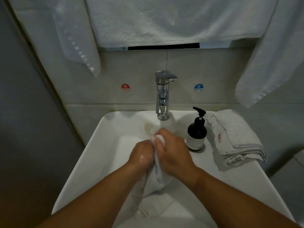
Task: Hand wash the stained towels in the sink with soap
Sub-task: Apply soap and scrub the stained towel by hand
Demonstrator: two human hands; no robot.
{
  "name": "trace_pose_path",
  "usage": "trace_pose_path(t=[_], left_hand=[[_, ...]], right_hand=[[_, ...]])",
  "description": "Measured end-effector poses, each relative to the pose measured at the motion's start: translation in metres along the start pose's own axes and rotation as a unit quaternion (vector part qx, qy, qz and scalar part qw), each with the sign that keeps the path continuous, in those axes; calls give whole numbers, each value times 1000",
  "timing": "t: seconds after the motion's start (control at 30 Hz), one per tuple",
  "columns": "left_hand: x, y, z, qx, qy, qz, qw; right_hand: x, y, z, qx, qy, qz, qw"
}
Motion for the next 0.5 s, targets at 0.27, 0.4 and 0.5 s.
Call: trace_pose_path(t=[0.27, 0.4, 0.5], left_hand=[[-14, -5, 15, 68, 0, 97, 993], [5, -3, -7, -38, -71, -4, 997], [1, -6, 19, 78, -91, 29, 992]], right_hand=[[7, -7, 17, 62, -70, -55, 994], [9, 1, 2, 17, -75, -47, 996], [-14, 17, 39, 122, -52, 13, 991]])
Point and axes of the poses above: each hand's wrist, its own y-axis towards the middle knuckle, its own x-axis out of the palm, z = x × y, the point moved 7 cm from there along y, towards the middle knuckle, and after that the axes turned 10 degrees about -z, right-handed, at the moved point
